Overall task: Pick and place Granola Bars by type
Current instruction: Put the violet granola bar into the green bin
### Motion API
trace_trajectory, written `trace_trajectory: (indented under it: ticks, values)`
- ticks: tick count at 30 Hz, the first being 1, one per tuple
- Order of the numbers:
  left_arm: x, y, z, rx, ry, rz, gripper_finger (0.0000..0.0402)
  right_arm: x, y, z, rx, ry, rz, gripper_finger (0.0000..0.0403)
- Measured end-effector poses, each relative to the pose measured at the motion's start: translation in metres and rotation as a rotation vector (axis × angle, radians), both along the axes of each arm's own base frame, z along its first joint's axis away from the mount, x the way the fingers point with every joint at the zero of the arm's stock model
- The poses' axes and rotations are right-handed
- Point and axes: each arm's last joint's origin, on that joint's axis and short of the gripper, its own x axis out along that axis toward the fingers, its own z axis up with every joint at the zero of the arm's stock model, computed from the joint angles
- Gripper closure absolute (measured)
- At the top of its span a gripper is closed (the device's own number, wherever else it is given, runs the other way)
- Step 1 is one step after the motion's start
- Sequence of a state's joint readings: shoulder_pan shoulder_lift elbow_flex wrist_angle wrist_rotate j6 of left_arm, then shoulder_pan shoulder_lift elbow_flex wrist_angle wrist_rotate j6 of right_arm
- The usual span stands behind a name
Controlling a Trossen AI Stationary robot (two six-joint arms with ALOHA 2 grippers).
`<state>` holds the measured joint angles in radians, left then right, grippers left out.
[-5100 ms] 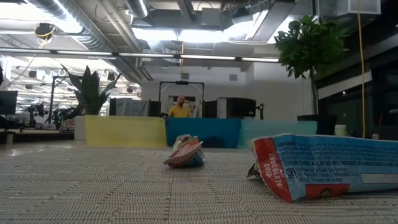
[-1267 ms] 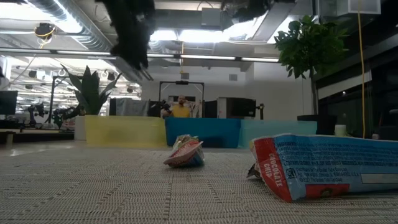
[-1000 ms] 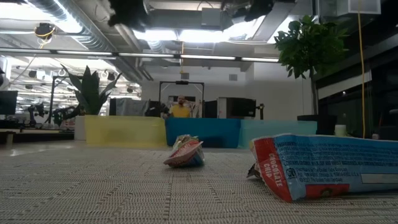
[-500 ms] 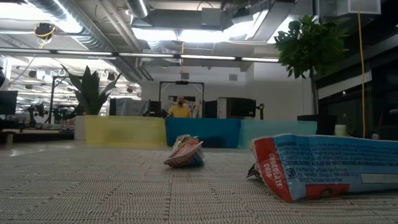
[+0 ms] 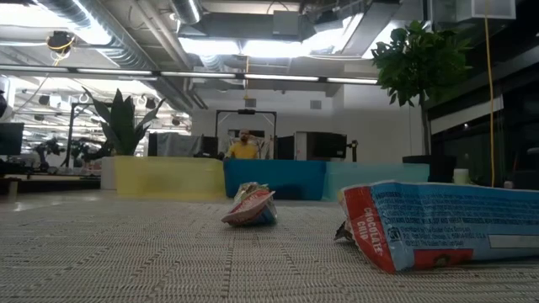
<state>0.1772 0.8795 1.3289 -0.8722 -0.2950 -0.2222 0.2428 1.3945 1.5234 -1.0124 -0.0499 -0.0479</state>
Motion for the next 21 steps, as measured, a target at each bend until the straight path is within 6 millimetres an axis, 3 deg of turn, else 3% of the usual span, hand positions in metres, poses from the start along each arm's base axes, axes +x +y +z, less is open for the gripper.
trace_trajectory:
  ticks: [5,12,21]
  values:
    - [0.001,-0.003,0.000,0.016,0.008,-0.031,0.0254,-0.001,0.024,-0.016,0.054,0.089,-0.056,0.0067]
    - [0.001,-0.004,0.000,0.051,0.026,-0.049,0.0253,0.005,0.038,-0.047,0.153,0.115,-0.158,0.0067]
    - [0.001,-0.004,0.000,0.054,0.033,-0.063,0.0258,0.016,0.056,-0.111,0.213,0.135,-0.195,0.0067]
